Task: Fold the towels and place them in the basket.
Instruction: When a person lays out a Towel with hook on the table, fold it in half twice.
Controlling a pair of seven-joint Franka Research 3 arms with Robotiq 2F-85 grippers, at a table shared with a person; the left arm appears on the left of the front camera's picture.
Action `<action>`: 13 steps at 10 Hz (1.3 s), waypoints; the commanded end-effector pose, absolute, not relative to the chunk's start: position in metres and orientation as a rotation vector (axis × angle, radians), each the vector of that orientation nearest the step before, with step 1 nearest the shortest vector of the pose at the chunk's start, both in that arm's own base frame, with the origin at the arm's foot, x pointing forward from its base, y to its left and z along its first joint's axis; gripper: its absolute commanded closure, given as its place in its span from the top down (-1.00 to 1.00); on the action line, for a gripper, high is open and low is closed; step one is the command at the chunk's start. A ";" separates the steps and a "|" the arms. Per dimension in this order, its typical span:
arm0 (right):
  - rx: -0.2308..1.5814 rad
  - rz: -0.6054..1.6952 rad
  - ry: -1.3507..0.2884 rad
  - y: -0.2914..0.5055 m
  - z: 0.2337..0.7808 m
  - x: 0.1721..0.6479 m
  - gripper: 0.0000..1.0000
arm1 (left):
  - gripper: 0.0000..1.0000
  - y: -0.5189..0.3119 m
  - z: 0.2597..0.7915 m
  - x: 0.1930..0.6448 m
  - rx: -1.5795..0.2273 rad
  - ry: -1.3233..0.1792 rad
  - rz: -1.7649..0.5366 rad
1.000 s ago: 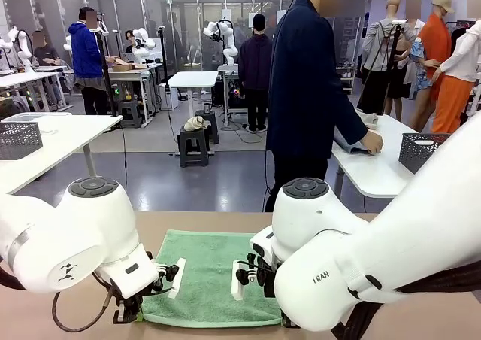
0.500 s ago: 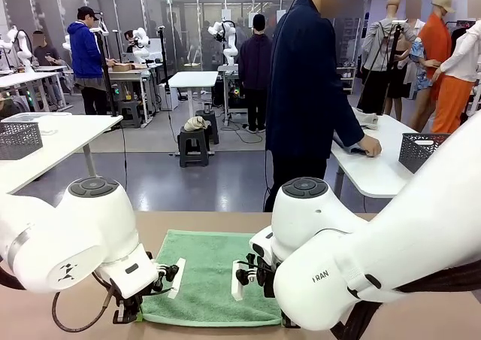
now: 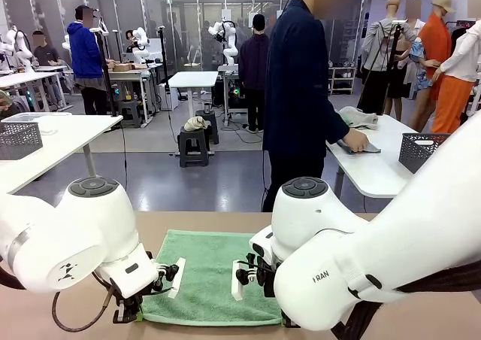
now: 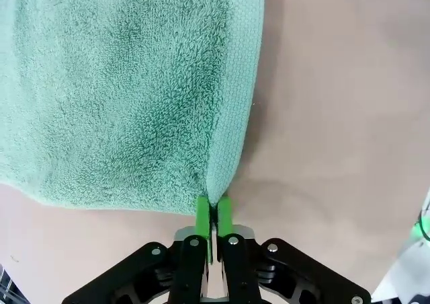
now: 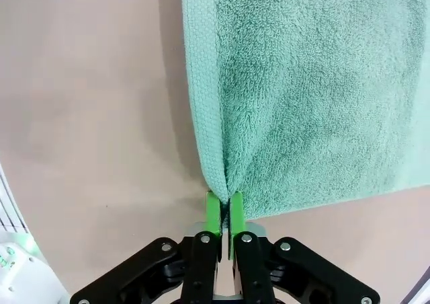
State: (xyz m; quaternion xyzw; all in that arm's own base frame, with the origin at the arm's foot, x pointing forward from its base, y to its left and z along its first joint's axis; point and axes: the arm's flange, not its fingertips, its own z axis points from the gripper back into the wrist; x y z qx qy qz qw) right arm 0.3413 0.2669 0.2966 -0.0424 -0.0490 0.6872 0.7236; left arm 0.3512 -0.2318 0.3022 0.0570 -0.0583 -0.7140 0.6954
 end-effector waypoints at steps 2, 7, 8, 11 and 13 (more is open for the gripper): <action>-0.164 1.516 -0.137 0.257 0.328 0.351 -0.87 | -0.89 -0.220 0.335 0.362 0.150 -0.120 -1.568; -0.192 1.544 -0.180 0.247 0.376 0.377 -0.87 | -0.89 -0.209 0.379 0.396 0.119 -0.107 -1.595; -0.185 1.548 -0.183 0.248 0.377 0.384 -0.87 | -0.89 -0.211 0.382 0.403 0.118 -0.094 -1.601; -0.194 1.550 -0.167 0.250 0.384 0.413 -0.87 | -0.89 -0.215 0.388 0.436 0.152 -0.080 -1.604; -0.187 1.556 -0.163 0.247 0.388 0.436 -0.87 | -0.89 -0.214 0.391 0.465 0.162 -0.061 -1.596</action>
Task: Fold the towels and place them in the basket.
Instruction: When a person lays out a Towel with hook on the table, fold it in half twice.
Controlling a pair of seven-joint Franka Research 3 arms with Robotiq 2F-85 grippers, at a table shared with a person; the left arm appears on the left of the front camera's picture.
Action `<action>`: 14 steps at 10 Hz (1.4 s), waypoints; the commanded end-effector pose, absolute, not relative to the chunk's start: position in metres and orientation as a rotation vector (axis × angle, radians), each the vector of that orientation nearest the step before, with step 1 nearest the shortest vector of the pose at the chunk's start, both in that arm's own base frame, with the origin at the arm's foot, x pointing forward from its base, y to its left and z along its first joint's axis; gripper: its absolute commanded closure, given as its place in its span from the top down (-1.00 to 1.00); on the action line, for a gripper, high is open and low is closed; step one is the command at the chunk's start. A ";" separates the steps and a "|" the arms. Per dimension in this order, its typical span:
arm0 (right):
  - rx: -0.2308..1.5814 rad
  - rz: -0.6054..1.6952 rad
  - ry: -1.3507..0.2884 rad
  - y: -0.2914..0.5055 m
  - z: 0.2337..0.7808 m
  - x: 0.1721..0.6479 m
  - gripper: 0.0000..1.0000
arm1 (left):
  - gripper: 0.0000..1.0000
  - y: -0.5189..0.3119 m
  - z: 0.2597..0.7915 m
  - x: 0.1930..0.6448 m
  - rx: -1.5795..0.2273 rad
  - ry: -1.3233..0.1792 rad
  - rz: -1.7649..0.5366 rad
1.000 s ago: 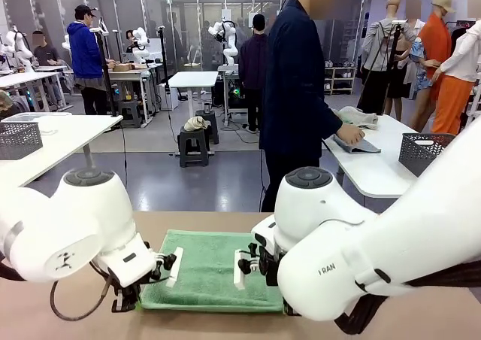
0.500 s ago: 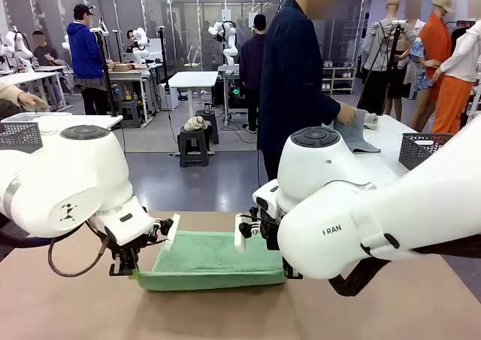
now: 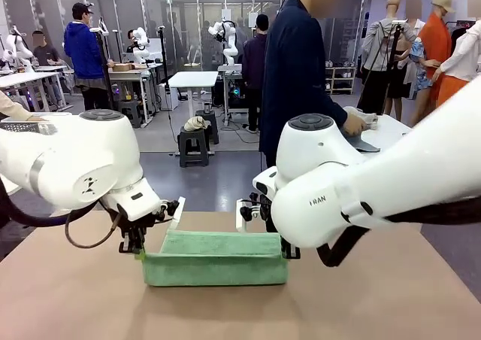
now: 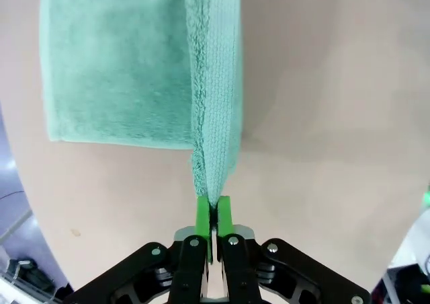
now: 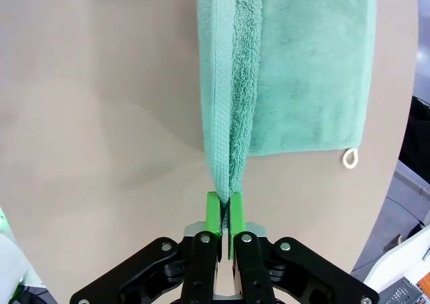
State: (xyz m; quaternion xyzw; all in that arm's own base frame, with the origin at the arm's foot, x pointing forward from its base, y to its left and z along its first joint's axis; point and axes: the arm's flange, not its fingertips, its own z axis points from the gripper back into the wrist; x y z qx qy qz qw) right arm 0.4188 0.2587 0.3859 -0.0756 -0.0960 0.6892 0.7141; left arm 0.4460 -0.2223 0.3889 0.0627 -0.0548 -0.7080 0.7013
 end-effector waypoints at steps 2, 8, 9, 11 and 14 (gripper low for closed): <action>-0.173 1.561 -0.155 0.245 0.388 0.462 -0.87 | -0.89 -0.210 0.390 0.495 0.151 -0.054 -1.595; -0.150 1.535 -0.149 0.235 0.373 0.545 -0.87 | -0.89 -0.214 0.380 0.589 0.149 -0.032 -1.610; -0.134 1.532 -0.145 0.233 0.366 0.553 -0.87 | -0.89 -0.217 0.376 0.597 0.143 -0.022 -1.606; -0.112 1.526 -0.145 0.234 0.355 0.564 -0.87 | -0.89 -0.222 0.365 0.606 0.123 -0.002 -1.600; -0.109 1.521 -0.157 0.233 0.349 0.568 -0.63 | -0.58 -0.224 0.355 0.610 0.132 0.008 -1.581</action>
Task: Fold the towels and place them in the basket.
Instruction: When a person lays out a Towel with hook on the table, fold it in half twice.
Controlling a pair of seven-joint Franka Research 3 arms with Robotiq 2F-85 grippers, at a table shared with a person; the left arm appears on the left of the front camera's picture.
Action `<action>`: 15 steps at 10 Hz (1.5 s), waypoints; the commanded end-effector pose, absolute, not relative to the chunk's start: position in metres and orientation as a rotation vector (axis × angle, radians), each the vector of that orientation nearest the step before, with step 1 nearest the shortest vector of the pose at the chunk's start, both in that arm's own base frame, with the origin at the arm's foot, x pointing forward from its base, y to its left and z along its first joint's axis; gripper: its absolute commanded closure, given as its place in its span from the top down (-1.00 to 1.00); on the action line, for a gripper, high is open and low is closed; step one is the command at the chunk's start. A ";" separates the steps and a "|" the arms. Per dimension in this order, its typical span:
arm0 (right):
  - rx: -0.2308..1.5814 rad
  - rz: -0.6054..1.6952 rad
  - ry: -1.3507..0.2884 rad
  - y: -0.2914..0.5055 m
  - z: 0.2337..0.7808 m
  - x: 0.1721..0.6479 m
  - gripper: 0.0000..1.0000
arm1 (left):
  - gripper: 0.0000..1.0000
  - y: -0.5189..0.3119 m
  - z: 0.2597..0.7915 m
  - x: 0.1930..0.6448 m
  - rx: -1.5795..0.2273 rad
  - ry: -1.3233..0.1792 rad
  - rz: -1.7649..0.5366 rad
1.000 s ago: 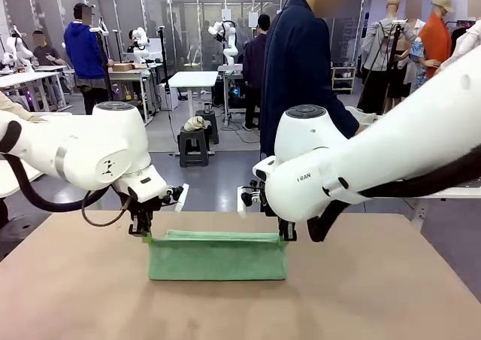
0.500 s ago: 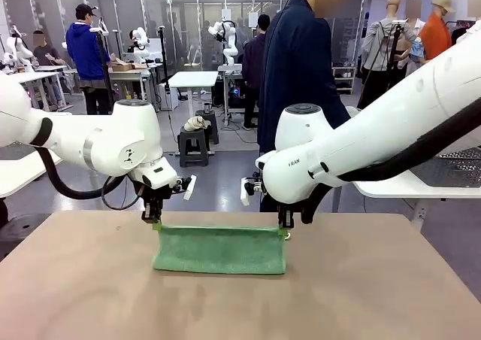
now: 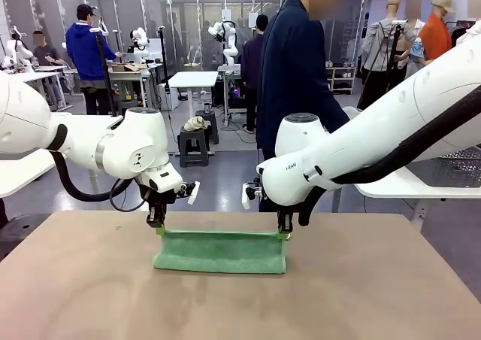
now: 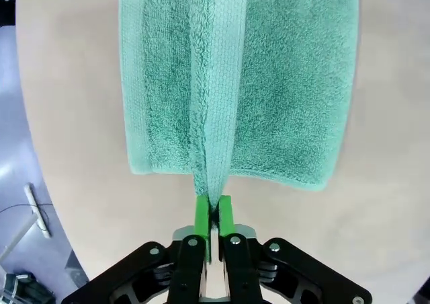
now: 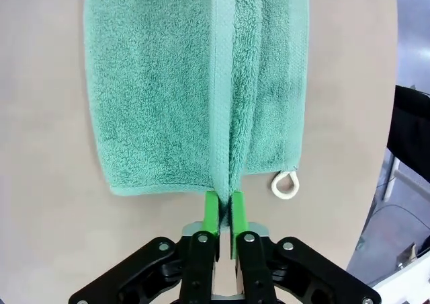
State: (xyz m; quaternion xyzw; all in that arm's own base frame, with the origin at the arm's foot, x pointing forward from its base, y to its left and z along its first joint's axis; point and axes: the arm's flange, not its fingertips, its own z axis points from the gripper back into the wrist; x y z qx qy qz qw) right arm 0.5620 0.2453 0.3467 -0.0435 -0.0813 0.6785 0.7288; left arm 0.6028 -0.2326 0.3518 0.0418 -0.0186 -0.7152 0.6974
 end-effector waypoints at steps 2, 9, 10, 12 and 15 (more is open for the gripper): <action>-0.130 1.519 -0.194 0.231 0.352 0.567 -0.23 | -0.18 -0.222 0.362 0.609 0.181 -0.033 -1.548; -0.075 1.391 -0.183 0.238 0.422 0.521 0.52 | 0.48 -0.192 0.413 0.564 0.158 -0.157 -1.523; -0.049 1.282 -0.152 0.237 0.441 0.499 0.52 | 0.48 -0.172 0.428 0.544 0.106 -0.200 -1.525; 0.030 1.050 -0.077 0.237 0.473 0.469 0.52 | 0.48 -0.130 0.451 0.520 0.057 -0.267 -1.499; 0.129 0.672 0.042 0.244 0.490 0.459 0.52 | 0.48 -0.078 0.457 0.503 -0.088 -0.410 -1.493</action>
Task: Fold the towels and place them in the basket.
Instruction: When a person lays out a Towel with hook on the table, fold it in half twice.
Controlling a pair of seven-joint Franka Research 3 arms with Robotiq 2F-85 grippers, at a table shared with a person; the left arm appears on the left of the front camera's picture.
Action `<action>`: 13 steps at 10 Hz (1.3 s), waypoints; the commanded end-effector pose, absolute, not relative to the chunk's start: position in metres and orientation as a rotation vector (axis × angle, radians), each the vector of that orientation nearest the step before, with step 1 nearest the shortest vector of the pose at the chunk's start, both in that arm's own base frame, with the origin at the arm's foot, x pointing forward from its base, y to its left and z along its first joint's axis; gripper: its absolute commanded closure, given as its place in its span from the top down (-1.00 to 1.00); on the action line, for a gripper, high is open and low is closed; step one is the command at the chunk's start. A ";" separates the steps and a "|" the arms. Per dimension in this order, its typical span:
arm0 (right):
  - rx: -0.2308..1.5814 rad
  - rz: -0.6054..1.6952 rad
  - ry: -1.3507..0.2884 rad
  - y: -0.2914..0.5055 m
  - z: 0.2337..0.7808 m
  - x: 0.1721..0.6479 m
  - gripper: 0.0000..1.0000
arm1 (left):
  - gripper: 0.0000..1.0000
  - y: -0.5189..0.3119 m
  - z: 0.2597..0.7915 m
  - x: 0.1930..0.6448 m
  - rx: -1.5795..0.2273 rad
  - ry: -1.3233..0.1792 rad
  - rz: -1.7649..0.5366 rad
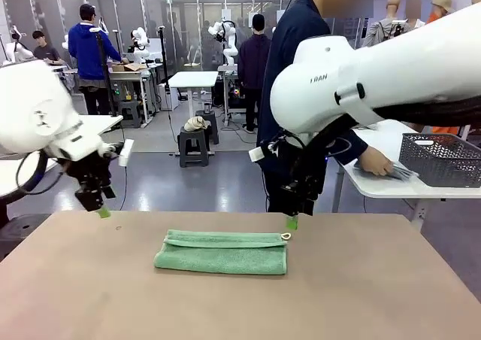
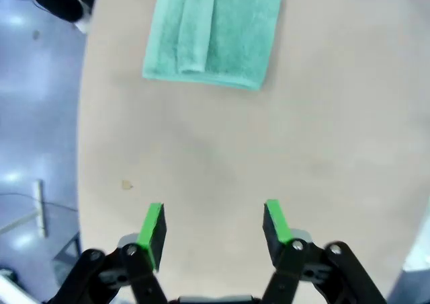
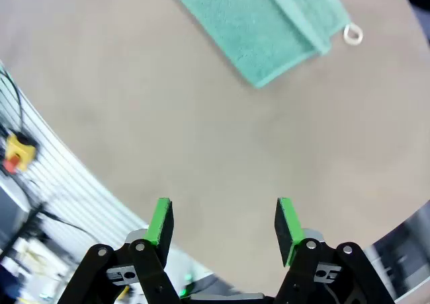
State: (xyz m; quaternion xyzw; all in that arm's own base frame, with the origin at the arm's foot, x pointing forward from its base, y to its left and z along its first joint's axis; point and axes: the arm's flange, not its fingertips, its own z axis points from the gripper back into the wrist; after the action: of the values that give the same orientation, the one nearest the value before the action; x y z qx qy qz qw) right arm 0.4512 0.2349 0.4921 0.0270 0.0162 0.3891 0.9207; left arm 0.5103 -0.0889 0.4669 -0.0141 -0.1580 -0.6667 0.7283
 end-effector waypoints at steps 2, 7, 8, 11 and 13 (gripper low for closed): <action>0.271 0.528 0.037 0.237 0.495 0.463 0.52 | 0.48 -0.053 0.451 0.495 -0.149 -0.483 -1.453; 0.594 0.299 -0.075 0.206 0.474 0.466 0.52 | 0.48 -0.026 0.444 0.491 -0.296 -0.596 -1.384; 0.621 0.247 -0.088 0.200 0.467 0.466 0.52 | 0.48 -0.023 0.443 0.492 -0.314 -0.607 -1.375; 0.681 0.149 -0.188 0.192 0.457 0.459 0.52 | 0.48 -0.008 0.439 0.492 -0.468 -0.692 -1.340; 0.644 0.149 -0.120 0.192 0.460 0.470 0.52 | 0.48 -0.003 0.434 0.495 -0.562 -0.731 -1.327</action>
State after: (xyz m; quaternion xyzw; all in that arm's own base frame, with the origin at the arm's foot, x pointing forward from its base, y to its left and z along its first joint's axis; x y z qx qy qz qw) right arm 0.4657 0.1893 0.4602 0.3252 -0.0744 0.0647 0.9405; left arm 0.4871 -0.0092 0.4372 -0.2216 -0.3152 -0.5941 0.7061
